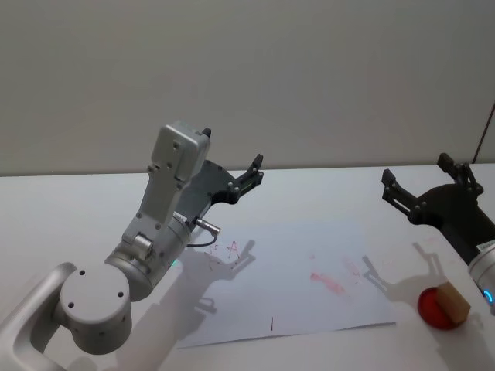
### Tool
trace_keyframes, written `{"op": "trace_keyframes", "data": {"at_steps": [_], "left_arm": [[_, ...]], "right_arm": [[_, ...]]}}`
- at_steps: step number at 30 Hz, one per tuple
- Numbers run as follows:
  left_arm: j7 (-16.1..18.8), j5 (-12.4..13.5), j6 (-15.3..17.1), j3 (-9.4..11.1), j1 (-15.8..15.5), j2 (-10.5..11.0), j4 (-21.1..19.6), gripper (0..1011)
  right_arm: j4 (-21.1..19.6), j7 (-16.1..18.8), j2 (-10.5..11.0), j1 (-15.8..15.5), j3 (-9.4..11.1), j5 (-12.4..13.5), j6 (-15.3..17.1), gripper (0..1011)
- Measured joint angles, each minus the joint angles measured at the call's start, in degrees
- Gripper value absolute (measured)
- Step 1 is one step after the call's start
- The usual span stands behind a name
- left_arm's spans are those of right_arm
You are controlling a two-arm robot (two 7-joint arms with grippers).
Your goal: Use the one hand to pick up the stamp and affix it onto the A4 paper.
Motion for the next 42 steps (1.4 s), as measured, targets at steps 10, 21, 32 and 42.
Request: {"op": "trace_keyframes", "data": {"at_steps": [10, 21, 32, 42], "left_arm": [[0.0, 0.0, 0.0, 0.0, 0.0, 0.0, 0.0, 1001], [0.0, 0.0, 0.0, 0.0, 0.0, 0.0, 0.0, 1001], [0.0, 0.0, 0.0, 0.0, 0.0, 0.0, 0.0, 1001], [0.0, 0.0, 0.0, 0.0, 0.0, 0.0, 0.0, 1001]], "right_arm": [[0.0, 0.0, 0.0, 0.0, 0.0, 0.0, 0.0, 1001], [0.0, 0.0, 0.0, 0.0, 0.0, 0.0, 0.0, 1001], [-1.4, -0.6, 0.8, -1.6, 0.2, 0.0, 0.2, 1001], [-4.7, -3.1, 3.0, -5.7, 1.0, 0.4, 1.2, 1001]]}}
